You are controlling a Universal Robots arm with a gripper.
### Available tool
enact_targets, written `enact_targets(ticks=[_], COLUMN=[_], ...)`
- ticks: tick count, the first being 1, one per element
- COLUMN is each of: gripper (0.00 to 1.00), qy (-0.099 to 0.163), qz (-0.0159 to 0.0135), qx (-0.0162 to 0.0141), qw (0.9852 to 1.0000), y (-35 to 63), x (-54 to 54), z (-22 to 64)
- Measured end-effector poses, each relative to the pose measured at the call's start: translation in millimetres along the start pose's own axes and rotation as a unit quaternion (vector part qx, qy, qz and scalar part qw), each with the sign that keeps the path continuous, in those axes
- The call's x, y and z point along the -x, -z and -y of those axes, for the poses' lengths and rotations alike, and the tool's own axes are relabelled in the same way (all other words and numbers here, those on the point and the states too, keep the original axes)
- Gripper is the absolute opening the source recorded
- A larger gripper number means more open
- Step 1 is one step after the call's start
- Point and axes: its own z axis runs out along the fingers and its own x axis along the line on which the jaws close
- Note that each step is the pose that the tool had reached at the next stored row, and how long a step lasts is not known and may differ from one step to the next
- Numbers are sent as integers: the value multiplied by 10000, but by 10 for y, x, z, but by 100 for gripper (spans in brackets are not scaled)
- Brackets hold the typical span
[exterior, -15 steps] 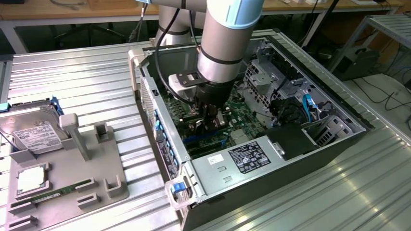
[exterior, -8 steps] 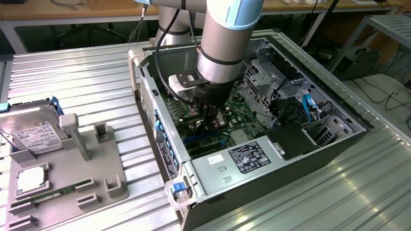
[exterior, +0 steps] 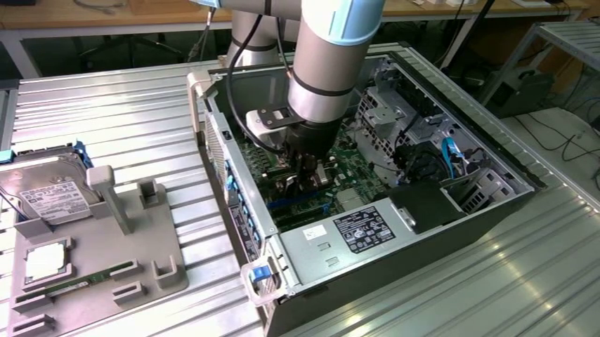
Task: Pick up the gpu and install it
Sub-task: 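Insert the gpu into the slot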
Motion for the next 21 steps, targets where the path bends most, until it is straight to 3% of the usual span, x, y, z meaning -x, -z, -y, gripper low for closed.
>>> enact_targets(ticks=[21], gripper=[28], qy=[0], qz=[-2], qx=[0], qw=[10000], y=[-46], x=[-1], z=[0])
